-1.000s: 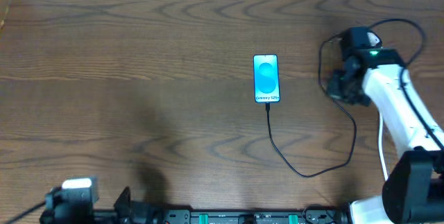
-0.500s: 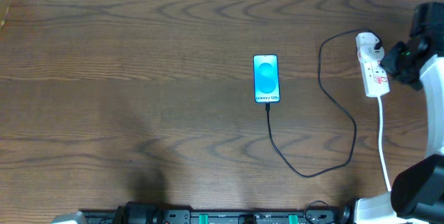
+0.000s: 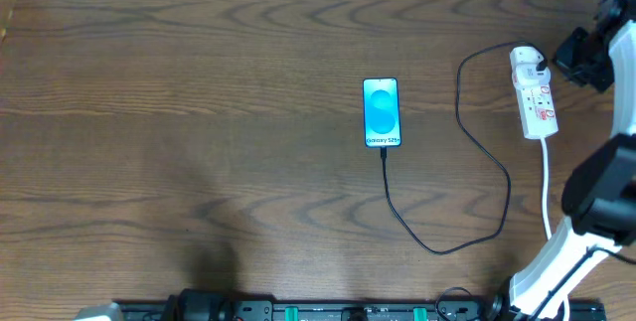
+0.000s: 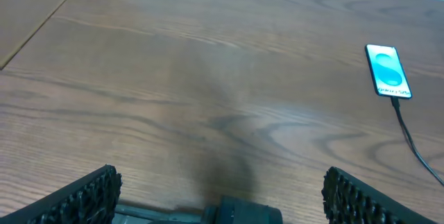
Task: Plug charger to phone and switch on socket
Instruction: 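Move the right gripper onto the power strip and press the orange switch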
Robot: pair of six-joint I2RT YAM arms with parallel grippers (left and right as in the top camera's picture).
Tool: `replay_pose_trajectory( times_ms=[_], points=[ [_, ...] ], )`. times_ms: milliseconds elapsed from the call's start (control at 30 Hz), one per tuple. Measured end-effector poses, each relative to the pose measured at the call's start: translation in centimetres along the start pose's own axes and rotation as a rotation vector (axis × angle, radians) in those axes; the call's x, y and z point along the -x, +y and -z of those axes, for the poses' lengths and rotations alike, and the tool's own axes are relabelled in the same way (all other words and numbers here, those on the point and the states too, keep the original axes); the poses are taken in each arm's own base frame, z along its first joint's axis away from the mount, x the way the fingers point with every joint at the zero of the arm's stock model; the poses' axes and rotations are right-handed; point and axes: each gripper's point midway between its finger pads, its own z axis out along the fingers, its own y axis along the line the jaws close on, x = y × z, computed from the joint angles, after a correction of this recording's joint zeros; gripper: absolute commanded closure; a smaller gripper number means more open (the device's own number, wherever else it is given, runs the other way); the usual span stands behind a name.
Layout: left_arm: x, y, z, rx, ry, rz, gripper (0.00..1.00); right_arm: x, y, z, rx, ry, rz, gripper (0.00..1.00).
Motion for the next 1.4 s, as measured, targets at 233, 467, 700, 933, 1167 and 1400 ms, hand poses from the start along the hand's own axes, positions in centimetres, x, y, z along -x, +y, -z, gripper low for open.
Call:
replay_pose_trajectory(
  times_ms=[233,467,700,933,1167,1400],
  points=[
    [0.0,0.2,0.0,0.014,-0.003,0.0,0.07,0.0,0.8,-4.1,-0.006,0.038,0.004,0.99],
    [-0.3,0.5,0.6,0.013,-0.039,0.007,0.07,0.1,1.2,-6.3,-0.006,0.052,0.005,0.99],
    [-1.5,1.0,2.2,0.022,-0.142,0.039,0.07,0.6,1.7,-7.4,0.004,0.036,0.003,0.99],
    [-2.3,1.3,3.2,0.021,-0.214,0.056,0.07,0.5,1.6,-8.5,-0.009,0.047,0.002,0.99],
    [-2.8,1.4,3.7,0.016,-0.246,0.061,0.07,0.9,1.6,-8.5,-0.008,0.03,0.001,0.99],
    [-2.8,1.4,3.7,0.016,-0.246,0.061,0.07,1.0,1.7,-8.5,-0.005,0.025,0.0,0.99]
  ],
)
